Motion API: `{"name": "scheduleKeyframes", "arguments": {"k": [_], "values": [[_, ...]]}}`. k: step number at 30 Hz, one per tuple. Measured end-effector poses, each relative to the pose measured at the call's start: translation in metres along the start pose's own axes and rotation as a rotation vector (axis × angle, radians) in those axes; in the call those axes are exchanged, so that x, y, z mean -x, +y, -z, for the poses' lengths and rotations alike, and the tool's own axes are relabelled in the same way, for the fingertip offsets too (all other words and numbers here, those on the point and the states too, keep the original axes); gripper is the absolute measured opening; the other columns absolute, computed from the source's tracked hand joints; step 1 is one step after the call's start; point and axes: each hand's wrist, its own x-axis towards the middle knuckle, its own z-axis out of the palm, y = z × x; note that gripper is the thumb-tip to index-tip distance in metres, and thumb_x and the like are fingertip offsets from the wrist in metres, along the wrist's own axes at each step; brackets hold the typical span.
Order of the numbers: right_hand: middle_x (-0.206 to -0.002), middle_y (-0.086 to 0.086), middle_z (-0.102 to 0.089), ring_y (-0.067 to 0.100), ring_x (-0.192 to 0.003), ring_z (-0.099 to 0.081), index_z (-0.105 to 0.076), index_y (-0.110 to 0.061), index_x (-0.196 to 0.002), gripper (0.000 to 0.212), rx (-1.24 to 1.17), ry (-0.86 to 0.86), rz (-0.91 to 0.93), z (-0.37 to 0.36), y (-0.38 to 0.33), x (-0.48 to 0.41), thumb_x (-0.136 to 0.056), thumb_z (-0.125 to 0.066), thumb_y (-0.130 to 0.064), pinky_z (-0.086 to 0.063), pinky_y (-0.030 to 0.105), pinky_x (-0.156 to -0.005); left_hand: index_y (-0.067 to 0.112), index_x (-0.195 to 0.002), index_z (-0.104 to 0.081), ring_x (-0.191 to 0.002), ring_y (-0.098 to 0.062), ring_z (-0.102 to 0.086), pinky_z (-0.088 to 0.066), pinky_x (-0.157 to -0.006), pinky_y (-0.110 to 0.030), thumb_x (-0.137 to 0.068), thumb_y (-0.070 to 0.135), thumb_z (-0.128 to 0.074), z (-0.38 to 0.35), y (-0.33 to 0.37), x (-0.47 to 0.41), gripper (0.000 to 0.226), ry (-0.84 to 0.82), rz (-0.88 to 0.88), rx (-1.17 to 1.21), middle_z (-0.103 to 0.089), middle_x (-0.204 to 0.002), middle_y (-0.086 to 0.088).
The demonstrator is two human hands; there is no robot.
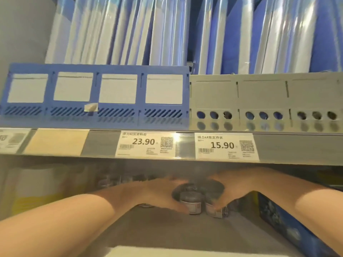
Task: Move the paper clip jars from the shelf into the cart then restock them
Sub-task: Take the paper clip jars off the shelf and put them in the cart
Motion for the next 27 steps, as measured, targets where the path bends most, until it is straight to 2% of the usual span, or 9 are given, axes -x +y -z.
{"name": "scheduleKeyframes", "arguments": {"k": [3, 6, 8, 11, 14, 16, 19, 22, 27], "values": [[-0.133, 0.011, -0.052, 0.032, -0.121, -0.049, -0.046, -0.020, -0.134, 0.064, 0.050, -0.053, 0.035, -0.003, 0.007, -0.012, -0.079, -0.068, -0.046, -0.040, 0.040, -0.100, 0.046, -0.135, -0.031, -0.124, -0.009, -0.040, -0.035, -0.106, -0.033, -0.068, 0.070, -0.060, -0.005, -0.001, -0.022, 0.078, -0.066, -0.022, 0.061, -0.041, -0.136, 0.013], [-0.130, 0.012, -0.053, 0.034, -0.121, -0.050, -0.049, -0.020, -0.132, 0.063, 0.054, -0.100, 0.033, -0.008, 0.010, -0.026, -0.078, -0.070, -0.044, -0.041, 0.042, -0.099, 0.042, -0.139, -0.028, -0.127, -0.012, -0.034, -0.031, -0.108, -0.030, -0.077, 0.061, -0.061, -0.008, -0.008, -0.038, 0.073, -0.095, -0.051, 0.034, -0.035, -0.137, 0.007], [-0.130, 0.013, -0.053, 0.035, -0.120, -0.050, -0.048, -0.020, -0.133, 0.065, 0.073, -0.115, 0.021, -0.011, 0.012, -0.033, -0.076, -0.072, -0.043, -0.041, 0.042, -0.099, 0.041, -0.140, -0.026, -0.132, -0.013, -0.026, -0.026, -0.111, -0.032, -0.073, 0.066, -0.060, -0.008, -0.007, -0.043, 0.080, -0.106, -0.083, -0.024, -0.030, -0.143, 0.007], [-0.129, 0.013, -0.053, 0.035, -0.119, -0.051, -0.048, -0.020, -0.133, 0.067, 0.088, -0.110, 0.022, -0.013, 0.016, -0.039, -0.075, -0.074, -0.042, -0.042, 0.042, -0.098, 0.032, -0.138, -0.034, -0.135, -0.012, -0.016, -0.021, -0.112, -0.030, -0.074, 0.065, -0.060, -0.011, -0.007, -0.049, 0.077, -0.115, -0.107, -0.110, -0.031, -0.145, 0.006], [-0.129, 0.010, -0.055, 0.031, -0.117, -0.053, -0.050, -0.022, -0.132, 0.065, 0.074, -0.098, 0.039, -0.014, 0.017, -0.040, -0.075, -0.074, -0.041, -0.043, 0.038, -0.096, 0.035, -0.133, -0.037, -0.135, -0.019, -0.023, -0.026, -0.111, -0.034, -0.069, 0.068, -0.061, -0.013, -0.006, -0.052, 0.076, -0.115, -0.056, -0.084, -0.028, -0.140, 0.001], [-0.132, 0.004, -0.052, 0.025, -0.118, -0.051, -0.045, -0.025, -0.135, 0.071, 0.060, -0.130, 0.026, -0.012, 0.015, -0.037, -0.073, -0.075, -0.045, -0.043, 0.033, -0.097, 0.034, -0.131, -0.038, -0.133, -0.019, -0.025, -0.027, -0.111, -0.034, -0.071, 0.064, -0.065, -0.012, -0.003, -0.048, 0.072, -0.118, -0.029, -0.050, -0.022, -0.141, 0.002], [-0.128, -0.006, -0.050, 0.015, -0.113, -0.050, -0.040, -0.032, -0.133, 0.079, 0.042, -0.210, 0.002, -0.009, 0.011, -0.031, -0.067, -0.077, -0.054, -0.044, 0.030, -0.097, 0.032, -0.117, -0.041, -0.125, -0.017, -0.032, -0.031, -0.106, -0.027, -0.073, 0.057, -0.068, -0.010, 0.001, -0.037, 0.057, -0.115, -0.043, -0.025, -0.023, -0.139, 0.004], [-0.122, -0.008, -0.051, 0.012, -0.106, -0.052, -0.041, -0.036, -0.130, 0.078, 0.034, -0.189, 0.023, -0.009, 0.008, -0.023, -0.063, -0.078, -0.055, -0.047, 0.027, -0.089, 0.038, -0.106, -0.039, -0.117, -0.012, -0.035, -0.033, -0.101, -0.021, -0.072, 0.050, -0.073, -0.011, 0.006, -0.021, 0.050, -0.112, -0.085, 0.074, -0.025, -0.132, 0.008], [-0.111, -0.012, -0.057, 0.011, -0.099, -0.058, -0.051, -0.038, -0.108, 0.066, 0.034, -0.137, 0.094, -0.009, -0.004, -0.008, -0.053, -0.079, -0.060, -0.051, 0.034, -0.089, 0.035, -0.108, -0.042, -0.106, -0.007, -0.043, -0.037, -0.086, -0.015, -0.072, 0.040, -0.077, -0.006, 0.018, -0.002, 0.050, -0.088, -0.131, 0.134, -0.038, -0.116, 0.012]]}}
